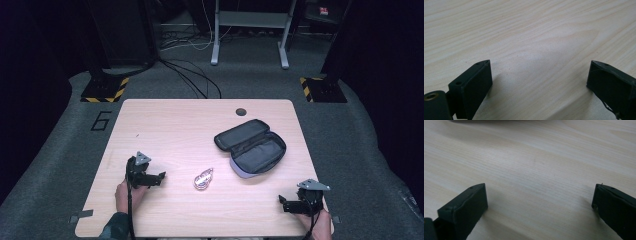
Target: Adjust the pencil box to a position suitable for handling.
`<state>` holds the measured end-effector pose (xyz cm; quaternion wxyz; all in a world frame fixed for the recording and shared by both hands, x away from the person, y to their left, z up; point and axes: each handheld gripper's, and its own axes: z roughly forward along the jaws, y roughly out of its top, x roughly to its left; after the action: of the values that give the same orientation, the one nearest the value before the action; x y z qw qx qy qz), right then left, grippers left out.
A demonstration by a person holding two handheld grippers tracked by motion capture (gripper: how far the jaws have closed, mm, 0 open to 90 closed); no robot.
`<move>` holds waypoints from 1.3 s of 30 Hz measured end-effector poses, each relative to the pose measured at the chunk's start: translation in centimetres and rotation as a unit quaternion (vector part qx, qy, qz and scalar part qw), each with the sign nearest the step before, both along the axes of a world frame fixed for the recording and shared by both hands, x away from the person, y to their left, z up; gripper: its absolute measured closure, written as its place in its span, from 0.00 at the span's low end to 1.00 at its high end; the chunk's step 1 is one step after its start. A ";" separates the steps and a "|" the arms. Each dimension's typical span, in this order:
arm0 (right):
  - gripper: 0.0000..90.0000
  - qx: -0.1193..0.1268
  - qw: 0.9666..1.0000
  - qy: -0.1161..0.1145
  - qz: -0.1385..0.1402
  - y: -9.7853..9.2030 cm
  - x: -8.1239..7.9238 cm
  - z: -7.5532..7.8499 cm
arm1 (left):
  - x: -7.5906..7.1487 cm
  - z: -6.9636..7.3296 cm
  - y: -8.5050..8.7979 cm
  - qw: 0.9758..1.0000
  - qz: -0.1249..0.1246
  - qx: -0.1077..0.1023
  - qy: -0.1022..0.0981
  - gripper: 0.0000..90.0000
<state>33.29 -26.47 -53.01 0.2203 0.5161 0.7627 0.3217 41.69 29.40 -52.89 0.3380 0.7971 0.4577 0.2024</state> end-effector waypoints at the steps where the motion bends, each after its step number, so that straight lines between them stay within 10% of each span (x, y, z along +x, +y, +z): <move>1: 0.00 0.003 1.000 0.002 -0.003 0.0 0.0 0.0 | 0.0 0.0 0.0 1.000 0.000 0.000 0.000 0.07; 21: 0.00 0.001 1.000 -0.002 -0.012 -0.4 1.0 0.0 | -0.6 0.3 -0.5 1.000 0.017 -0.011 0.006 0.08; 39: 0.00 0.003 1.000 -0.002 -0.019 -0.5 0.9 0.0 | -3.1 2.9 -6.4 0.997 -0.063 -0.044 0.000 0.06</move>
<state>34.23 -26.93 -53.00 0.2266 0.5303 0.7513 0.3209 38.60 22.96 -49.99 0.3846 0.8089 0.4146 0.1607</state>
